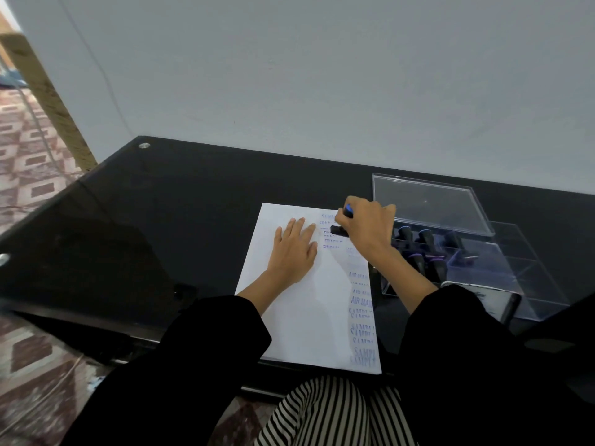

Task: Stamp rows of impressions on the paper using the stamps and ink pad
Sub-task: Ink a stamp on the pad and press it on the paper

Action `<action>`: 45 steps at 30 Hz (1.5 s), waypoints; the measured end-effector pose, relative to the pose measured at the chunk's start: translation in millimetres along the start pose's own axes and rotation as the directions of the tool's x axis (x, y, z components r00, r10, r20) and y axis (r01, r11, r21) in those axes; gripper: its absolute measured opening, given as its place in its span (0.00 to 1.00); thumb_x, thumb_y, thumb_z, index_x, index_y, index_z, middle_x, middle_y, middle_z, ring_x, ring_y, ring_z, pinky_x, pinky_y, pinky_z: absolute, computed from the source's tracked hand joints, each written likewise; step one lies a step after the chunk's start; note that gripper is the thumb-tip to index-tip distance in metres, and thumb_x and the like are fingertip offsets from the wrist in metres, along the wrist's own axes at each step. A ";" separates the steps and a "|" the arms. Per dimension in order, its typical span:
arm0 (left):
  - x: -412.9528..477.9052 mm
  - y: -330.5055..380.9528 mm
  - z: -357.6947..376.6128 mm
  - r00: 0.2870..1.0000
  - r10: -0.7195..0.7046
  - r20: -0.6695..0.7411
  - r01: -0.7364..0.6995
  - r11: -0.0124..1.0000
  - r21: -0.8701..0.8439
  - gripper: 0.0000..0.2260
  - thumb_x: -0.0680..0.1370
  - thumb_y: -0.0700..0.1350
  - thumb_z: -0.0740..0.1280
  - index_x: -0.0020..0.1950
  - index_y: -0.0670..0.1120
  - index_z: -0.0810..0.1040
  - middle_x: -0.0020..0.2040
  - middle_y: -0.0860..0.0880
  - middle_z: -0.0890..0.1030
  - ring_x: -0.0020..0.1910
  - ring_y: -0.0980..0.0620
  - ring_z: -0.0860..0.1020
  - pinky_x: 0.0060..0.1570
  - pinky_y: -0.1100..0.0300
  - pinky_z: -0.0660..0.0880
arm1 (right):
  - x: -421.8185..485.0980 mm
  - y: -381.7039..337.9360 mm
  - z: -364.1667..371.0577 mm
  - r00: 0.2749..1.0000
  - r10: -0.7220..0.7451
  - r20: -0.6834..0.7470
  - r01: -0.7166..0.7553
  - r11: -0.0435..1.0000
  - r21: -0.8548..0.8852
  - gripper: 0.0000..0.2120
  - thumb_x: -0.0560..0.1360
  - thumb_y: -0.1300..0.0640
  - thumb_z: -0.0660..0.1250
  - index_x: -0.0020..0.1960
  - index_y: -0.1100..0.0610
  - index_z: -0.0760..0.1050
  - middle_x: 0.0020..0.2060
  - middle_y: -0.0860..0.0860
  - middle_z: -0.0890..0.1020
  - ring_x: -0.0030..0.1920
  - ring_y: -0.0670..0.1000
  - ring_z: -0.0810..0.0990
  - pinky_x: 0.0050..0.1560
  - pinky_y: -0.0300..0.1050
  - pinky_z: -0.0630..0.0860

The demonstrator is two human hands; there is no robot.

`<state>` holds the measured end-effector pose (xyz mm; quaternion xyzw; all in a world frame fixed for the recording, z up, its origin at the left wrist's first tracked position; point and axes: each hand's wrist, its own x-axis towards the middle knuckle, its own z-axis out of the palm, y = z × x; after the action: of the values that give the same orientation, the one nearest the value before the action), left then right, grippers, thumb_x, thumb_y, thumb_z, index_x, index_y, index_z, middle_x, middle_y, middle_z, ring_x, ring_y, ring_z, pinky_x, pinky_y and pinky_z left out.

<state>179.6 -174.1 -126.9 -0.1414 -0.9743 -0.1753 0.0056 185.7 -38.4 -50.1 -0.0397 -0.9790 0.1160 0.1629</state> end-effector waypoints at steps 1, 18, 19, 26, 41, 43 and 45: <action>0.4 0.1 -0.6 1.000 -0.004 -0.003 0.004 1.000 -0.027 0.21 0.83 0.48 0.51 0.76 0.46 0.56 0.77 0.46 0.54 0.77 0.47 0.49 0.75 0.50 0.45 | 1.8 2.3 -3.3 1.000 0.010 -0.010 -0.010 1.000 0.003 0.11 0.78 0.55 0.57 0.38 0.56 0.67 0.25 0.49 0.68 0.29 0.51 0.66 0.45 0.45 0.56; -27.9 41.8 -40.8 0.991 0.101 -0.089 -0.118 0.969 -0.215 0.16 0.82 0.42 0.55 0.69 0.43 0.67 0.69 0.46 0.70 0.67 0.50 0.69 0.66 0.61 0.65 | -38.7 32.5 -57.5 0.996 0.086 -0.014 -0.085 0.995 0.046 0.18 0.78 0.52 0.57 0.31 0.52 0.58 0.25 0.47 0.67 0.28 0.50 0.66 0.54 0.49 0.62; -32.4 48.8 -44.8 0.989 0.118 -0.089 -0.135 0.968 -0.213 0.16 0.82 0.42 0.55 0.69 0.43 0.67 0.69 0.46 0.70 0.67 0.50 0.69 0.66 0.61 0.65 | -43.3 37.1 -66.6 0.996 0.087 -0.018 -0.086 0.995 0.043 0.19 0.78 0.52 0.57 0.30 0.51 0.56 0.25 0.47 0.66 0.29 0.50 0.66 0.54 0.49 0.62; -69.7 101.8 -61.6 0.947 0.283 -0.150 -0.309 0.930 -0.198 0.14 0.81 0.39 0.55 0.65 0.42 0.71 0.65 0.45 0.74 0.64 0.48 0.71 0.63 0.58 0.67 | -87.6 75.7 -116.8 0.989 0.118 -0.085 -0.117 0.993 0.016 0.11 0.77 0.52 0.58 0.37 0.56 0.66 0.30 0.51 0.74 0.35 0.55 0.71 0.49 0.48 0.59; -129.2 155.2 -7.9 0.882 0.471 0.013 -0.465 0.875 -0.134 0.18 0.79 0.40 0.57 0.70 0.41 0.68 0.68 0.45 0.71 0.67 0.48 0.68 0.66 0.57 0.65 | -175.5 116.2 -98.0 0.984 0.176 0.010 -0.175 0.982 -0.074 0.09 0.77 0.49 0.58 0.45 0.54 0.73 0.37 0.51 0.79 0.44 0.55 0.79 0.53 0.49 0.64; -132.0 151.8 2.7 0.878 0.477 0.044 -0.473 0.878 -0.078 0.20 0.80 0.42 0.57 0.73 0.42 0.64 0.73 0.45 0.66 0.73 0.49 0.62 0.71 0.59 0.58 | -179.4 118.4 -92.7 0.985 0.173 0.018 -0.171 0.980 -0.105 0.10 0.77 0.49 0.58 0.47 0.54 0.74 0.35 0.51 0.78 0.42 0.55 0.79 0.52 0.49 0.63; -133.3 148.4 12.7 0.882 0.466 0.068 -0.465 0.885 -0.032 0.22 0.81 0.45 0.55 0.75 0.43 0.60 0.76 0.46 0.60 0.76 0.49 0.56 0.74 0.57 0.54 | -181.6 119.9 -88.3 0.987 0.163 0.006 -0.161 0.977 -0.141 0.11 0.77 0.49 0.57 0.48 0.54 0.73 0.36 0.52 0.80 0.41 0.55 0.79 0.53 0.49 0.63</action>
<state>349.3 -72.8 -96.5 -0.3776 -0.9101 -0.1704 0.0105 390.9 75.8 -53.9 -0.1296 -0.9796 0.0601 0.1413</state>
